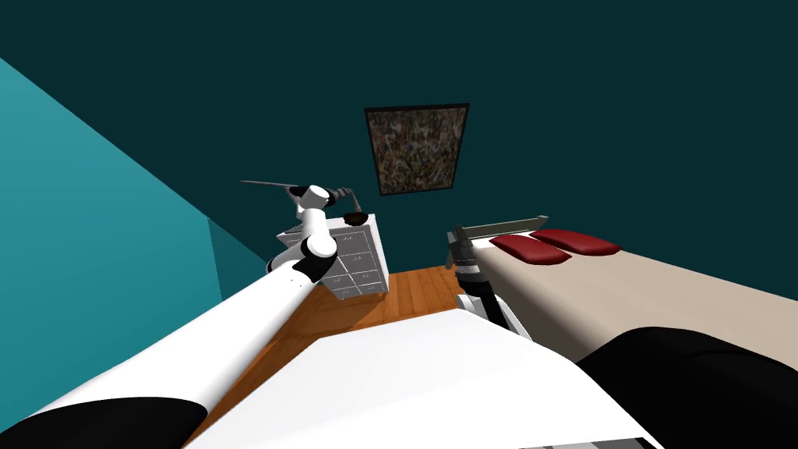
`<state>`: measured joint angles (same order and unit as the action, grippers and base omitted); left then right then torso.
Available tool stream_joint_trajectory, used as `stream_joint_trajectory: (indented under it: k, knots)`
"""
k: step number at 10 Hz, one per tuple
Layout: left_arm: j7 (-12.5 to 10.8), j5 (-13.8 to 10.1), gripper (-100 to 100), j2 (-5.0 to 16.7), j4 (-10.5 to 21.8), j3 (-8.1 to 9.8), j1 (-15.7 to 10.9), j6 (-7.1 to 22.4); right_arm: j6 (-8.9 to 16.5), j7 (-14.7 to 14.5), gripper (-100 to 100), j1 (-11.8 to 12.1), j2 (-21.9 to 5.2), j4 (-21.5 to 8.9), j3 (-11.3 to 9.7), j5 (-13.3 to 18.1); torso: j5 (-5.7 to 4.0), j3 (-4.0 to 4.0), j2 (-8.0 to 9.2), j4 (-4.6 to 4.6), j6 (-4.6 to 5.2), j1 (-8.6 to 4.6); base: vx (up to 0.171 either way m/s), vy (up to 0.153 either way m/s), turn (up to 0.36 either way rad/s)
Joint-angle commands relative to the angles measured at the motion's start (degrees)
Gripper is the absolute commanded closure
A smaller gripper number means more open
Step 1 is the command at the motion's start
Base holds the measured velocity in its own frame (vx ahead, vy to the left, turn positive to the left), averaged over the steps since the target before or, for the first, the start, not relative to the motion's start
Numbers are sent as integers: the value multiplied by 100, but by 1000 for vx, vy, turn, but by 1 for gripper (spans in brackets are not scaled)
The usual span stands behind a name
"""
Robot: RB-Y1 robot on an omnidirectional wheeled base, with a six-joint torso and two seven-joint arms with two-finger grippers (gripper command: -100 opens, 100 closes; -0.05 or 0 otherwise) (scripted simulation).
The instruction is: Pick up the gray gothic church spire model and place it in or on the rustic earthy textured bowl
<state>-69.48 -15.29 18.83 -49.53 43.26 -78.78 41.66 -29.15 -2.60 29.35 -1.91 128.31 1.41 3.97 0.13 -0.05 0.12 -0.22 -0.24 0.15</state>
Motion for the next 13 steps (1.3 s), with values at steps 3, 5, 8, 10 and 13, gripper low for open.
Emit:
stream_joint_trajectory:
  k: [3, 5, 8, 10, 13]
  knots:
    - [-8, 212, -100, -11, -30, 6, 170, -240, 0, 0, 0, 2, 0, 0, 0, 0, 1, -16, -31, -6, -4, -1, 53, -66, 103]
    - [155, 353, -100, -91, 94, -12, 184, -238, 0, 0, 0, 3, -1, 0, 1, 0, 0, -50, -85, -21, 1, 4, 185, -21, 58]
    - [449, 591, -100, -240, 309, -32, 191, -195, -1, 0, 0, 4, -1, 1, 1, 0, 3, -67, -111, -29, 1, 17, 231, -5, 63]
    - [584, 699, -100, -302, 413, -35, 197, -171, -1, 0, 0, 3, -1, 1, 1, 0, 7, -60, -97, -28, 1, 29, 173, 28, 31]
    - [610, 731, -100, -317, 442, -35, 198, -174, -1, 0, 0, 4, -1, 1, 1, 0, 7, -73, -121, -32, 1, 30, 203, 16, 8]
